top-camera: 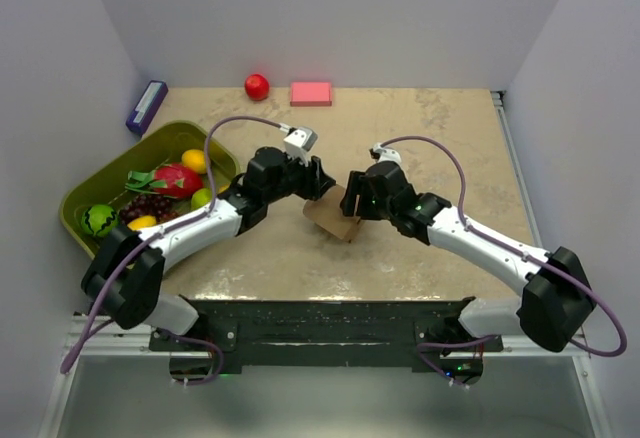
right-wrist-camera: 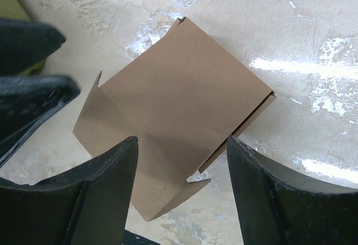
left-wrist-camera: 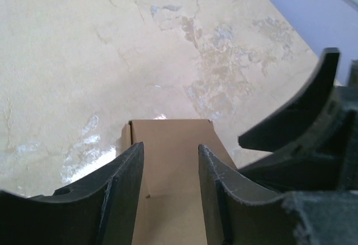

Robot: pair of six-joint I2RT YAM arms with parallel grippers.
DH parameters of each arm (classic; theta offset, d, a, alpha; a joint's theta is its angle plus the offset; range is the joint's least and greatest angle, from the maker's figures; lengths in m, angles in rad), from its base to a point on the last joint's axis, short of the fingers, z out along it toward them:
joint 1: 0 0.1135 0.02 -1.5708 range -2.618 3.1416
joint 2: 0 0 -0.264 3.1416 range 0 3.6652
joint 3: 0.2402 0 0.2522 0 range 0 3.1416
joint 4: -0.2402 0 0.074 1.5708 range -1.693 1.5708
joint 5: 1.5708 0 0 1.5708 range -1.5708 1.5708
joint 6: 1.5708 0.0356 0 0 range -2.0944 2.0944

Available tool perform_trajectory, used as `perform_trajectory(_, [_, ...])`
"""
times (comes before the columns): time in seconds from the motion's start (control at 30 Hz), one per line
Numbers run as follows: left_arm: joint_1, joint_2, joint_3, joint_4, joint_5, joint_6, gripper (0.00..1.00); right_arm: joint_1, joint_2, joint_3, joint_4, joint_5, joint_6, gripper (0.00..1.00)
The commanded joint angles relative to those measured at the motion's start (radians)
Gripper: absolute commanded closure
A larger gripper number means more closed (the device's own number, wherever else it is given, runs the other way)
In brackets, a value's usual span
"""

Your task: Fold the paper box

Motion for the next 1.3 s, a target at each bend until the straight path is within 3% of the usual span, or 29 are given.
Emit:
perform_trajectory(0.0, [0.011, 0.098, 0.063, -0.028, -0.041, 0.07, 0.52, -0.013, -0.037, -0.008, -0.004, 0.015, 0.008, 0.3])
perform_trajectory(0.37, [0.008, 0.127, -0.026, -0.067, -0.041, 0.088, 0.52, -0.024, -0.035, -0.038, -0.011, 0.007, 0.014, 0.26])
perform_trajectory(0.77, [0.008, 0.104, -0.104, -0.039, -0.035, 0.044, 0.52, -0.08, -0.016, -0.107, 0.081, -0.105, 0.05, 0.2])
perform_trajectory(1.03, [0.01, 0.021, -0.054, -0.051, -0.024, -0.007, 0.38, -0.096, -0.02, -0.121, 0.095, -0.123, 0.066, 0.14])
perform_trajectory(1.27, [0.008, 0.021, -0.038, -0.071, 0.04, -0.053, 0.35, -0.103, -0.02, -0.136, 0.101, -0.12, 0.067, 0.14])
